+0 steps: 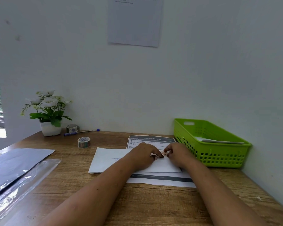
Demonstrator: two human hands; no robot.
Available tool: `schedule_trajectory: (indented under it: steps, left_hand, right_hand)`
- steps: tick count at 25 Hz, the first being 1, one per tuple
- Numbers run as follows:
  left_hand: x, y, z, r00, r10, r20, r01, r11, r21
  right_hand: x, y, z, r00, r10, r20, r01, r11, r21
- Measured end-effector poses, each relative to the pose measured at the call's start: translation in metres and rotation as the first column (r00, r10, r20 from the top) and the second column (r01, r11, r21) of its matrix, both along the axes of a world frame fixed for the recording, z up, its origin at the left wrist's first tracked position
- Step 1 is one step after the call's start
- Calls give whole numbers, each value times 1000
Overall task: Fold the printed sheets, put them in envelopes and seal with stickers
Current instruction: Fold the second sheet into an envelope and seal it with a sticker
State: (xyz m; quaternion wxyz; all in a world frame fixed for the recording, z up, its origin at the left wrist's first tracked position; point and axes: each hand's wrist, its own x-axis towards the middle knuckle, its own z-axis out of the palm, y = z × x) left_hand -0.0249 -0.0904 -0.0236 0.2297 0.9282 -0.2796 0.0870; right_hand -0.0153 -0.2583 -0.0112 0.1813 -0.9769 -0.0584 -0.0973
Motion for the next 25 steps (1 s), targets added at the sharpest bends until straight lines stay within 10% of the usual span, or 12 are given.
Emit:
schedule_trajectory:
  steps: [25]
  left_hand:
    - [-17, -9, 11, 986, 157, -48, -144, 966, 216]
  right_hand:
    - [-59, 33, 44, 960, -50, -276, -136, 777, -615]
